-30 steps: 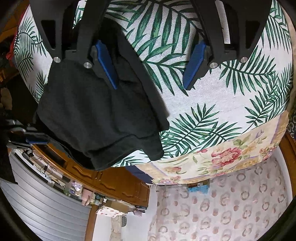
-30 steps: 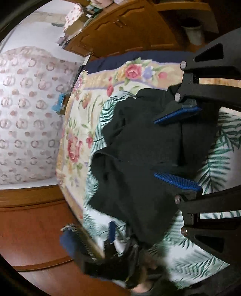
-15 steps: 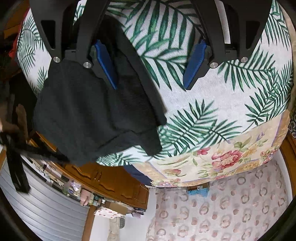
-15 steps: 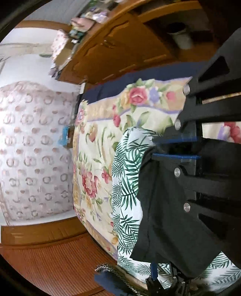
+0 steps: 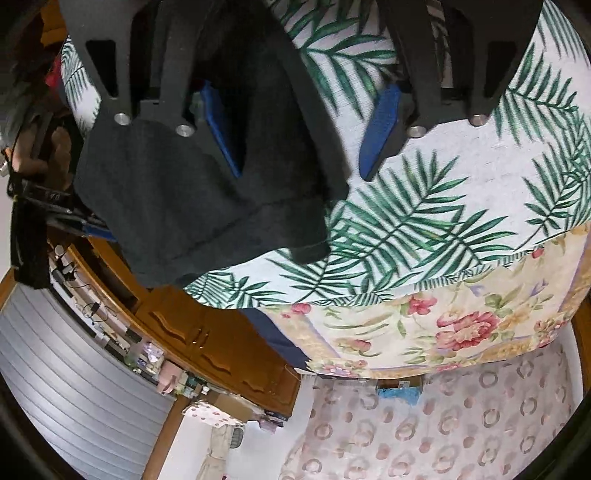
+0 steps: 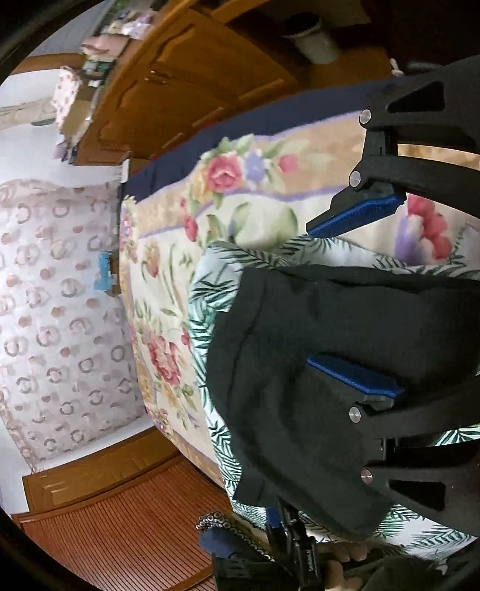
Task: Fold small clothes
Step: 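Grasp the folded shirt with the left gripper and lift it off the bed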
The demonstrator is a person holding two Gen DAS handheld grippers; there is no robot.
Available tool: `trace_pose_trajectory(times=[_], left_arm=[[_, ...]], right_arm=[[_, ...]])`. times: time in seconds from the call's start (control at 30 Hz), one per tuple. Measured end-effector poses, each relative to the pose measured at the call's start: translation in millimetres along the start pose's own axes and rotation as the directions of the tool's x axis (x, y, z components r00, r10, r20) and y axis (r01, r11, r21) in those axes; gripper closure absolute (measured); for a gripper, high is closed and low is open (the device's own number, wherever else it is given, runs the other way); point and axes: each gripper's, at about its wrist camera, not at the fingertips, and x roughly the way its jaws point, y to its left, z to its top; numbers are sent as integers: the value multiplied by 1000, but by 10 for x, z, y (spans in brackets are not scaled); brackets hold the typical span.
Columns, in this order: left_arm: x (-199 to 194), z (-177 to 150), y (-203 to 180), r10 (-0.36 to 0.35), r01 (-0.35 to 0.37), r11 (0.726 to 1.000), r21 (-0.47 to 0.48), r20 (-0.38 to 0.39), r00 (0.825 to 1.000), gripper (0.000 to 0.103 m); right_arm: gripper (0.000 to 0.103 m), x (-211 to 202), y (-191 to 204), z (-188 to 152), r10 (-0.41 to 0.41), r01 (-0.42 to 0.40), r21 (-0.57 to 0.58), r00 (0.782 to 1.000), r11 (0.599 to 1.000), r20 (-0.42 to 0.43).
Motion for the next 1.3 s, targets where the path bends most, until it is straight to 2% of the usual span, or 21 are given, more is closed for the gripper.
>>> trace_pose_trajectory(times=[0.1, 0.13, 0.17, 0.37, 0.43, 0.73, 0.97, 1.0, 1.17, 1.27, 1.3], left_arm=[[26, 12, -48, -10, 10, 1000, 16, 0, 1000, 71], [20, 15, -61, -12, 12, 1000, 18, 1, 1000, 83], [-3, 11, -79, -9, 8, 1000, 25, 10, 1000, 87], [-496, -41, -177, -28, 21, 999, 50, 140, 990, 90], [-586, -62, -162, -40, 33, 998, 45, 149, 988, 90], [-333, -171, -72, 23, -28, 998, 55, 88, 996, 90], [-260, -198, -22, 20, -24, 998, 50, 68, 998, 90], [-262, -193, -13, 15, -18, 999, 50, 70, 997, 90], [-360, -179, -68, -33, 27, 998, 61, 109, 994, 90], [-437, -162, -172, -36, 24, 996, 91, 134, 990, 90], [-463, -154, -198, -40, 26, 995, 98, 143, 989, 90]], right_arm=[[34, -15, -40, 21, 7, -7, 12, 1000, 1000, 9], [34, -21, -37, 34, 6, -6, 12, 1000, 1000, 11], [34, -12, -7, 20, 4, -4, 11, 1000, 1000, 13], [34, -33, 42, -51, 22, -22, 10, 999, 1000, 28], [34, -30, 34, -60, 37, -38, 6, 999, 999, 35], [31, 258, -2, 4, 91, -91, 25, 996, 996, -2], [30, 382, -89, 23, 147, -144, 98, 989, 985, -22], [32, 375, -82, 22, 146, -143, 99, 989, 985, -20], [60, 315, -10, -15, 188, -187, 79, 982, 979, -6], [73, 301, 30, -32, 148, -148, 58, 989, 987, -3], [80, 288, 28, -32, 136, -135, 48, 991, 990, 0]])
